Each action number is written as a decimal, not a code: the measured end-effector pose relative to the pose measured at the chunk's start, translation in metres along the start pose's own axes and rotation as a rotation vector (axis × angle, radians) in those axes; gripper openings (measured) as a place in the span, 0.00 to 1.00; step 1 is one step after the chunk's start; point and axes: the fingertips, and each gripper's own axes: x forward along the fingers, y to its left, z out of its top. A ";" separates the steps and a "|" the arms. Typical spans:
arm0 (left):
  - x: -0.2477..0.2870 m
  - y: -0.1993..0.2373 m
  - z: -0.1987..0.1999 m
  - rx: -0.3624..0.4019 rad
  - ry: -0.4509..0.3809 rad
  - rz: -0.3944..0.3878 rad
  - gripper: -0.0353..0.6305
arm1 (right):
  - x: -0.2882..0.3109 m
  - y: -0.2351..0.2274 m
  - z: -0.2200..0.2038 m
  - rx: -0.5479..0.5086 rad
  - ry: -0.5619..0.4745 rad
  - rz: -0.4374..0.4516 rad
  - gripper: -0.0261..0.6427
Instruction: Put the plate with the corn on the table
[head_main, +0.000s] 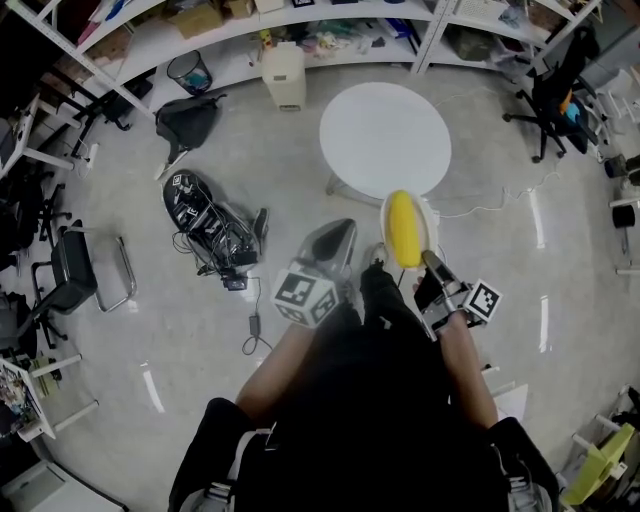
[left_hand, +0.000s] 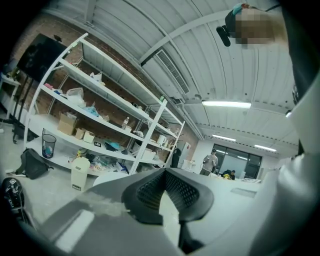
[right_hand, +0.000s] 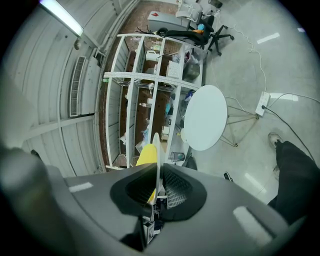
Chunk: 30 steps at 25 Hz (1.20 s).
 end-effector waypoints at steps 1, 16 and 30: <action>0.001 0.001 0.000 -0.002 -0.001 0.002 0.06 | 0.002 0.000 0.001 -0.001 0.001 0.000 0.10; 0.038 0.023 0.000 -0.015 0.010 0.034 0.06 | 0.033 -0.004 0.025 -0.008 0.049 0.017 0.10; 0.108 0.039 0.006 -0.002 0.039 0.048 0.06 | 0.071 -0.007 0.080 -0.016 0.098 0.028 0.10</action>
